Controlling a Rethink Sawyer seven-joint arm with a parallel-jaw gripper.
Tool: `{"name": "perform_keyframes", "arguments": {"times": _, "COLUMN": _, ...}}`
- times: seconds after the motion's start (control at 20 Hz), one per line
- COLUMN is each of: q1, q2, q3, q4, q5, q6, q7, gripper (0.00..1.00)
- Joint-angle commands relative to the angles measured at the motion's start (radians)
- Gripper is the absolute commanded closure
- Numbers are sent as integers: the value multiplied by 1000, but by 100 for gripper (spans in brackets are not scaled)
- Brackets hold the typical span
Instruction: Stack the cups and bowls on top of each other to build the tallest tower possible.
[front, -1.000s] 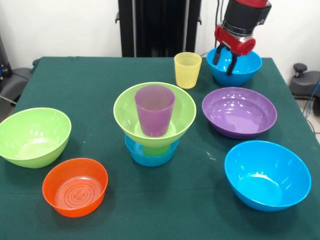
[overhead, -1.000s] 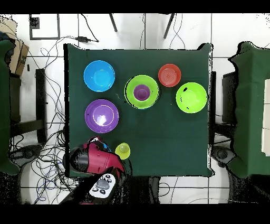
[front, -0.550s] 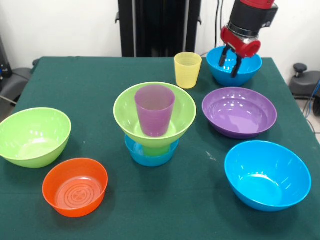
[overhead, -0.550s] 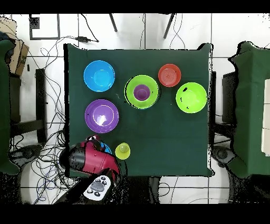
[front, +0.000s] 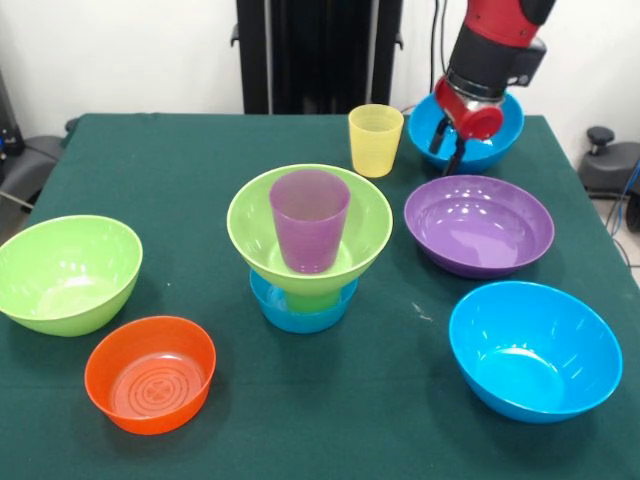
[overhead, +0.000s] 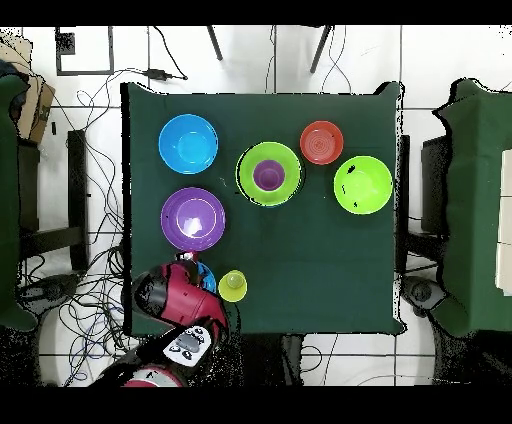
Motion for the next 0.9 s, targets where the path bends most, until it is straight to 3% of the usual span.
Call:
{"name": "perform_keyframes", "arguments": {"times": 0.05, "q1": -16, "q2": 98, "q3": 140, "q4": -5, "q5": 67, "q6": -101, "q7": 260, "gripper": 0}}
{"name": "perform_keyframes", "arguments": {"times": 0.25, "q1": 13, "q2": 91, "q3": 126, "q4": 5, "q5": 83, "q6": -71, "q7": 270, "gripper": 0}}
{"name": "perform_keyframes", "arguments": {"times": 0.5, "q1": 69, "q2": 55, "q3": 69, "q4": 5, "q5": 108, "q6": 41, "q7": 263, "gripper": 0}}
{"name": "perform_keyframes", "arguments": {"times": 0.9, "q1": 70, "q2": 25, "q3": 9, "q4": -10, "q5": 80, "q6": 162, "q7": 199, "gripper": 0}}
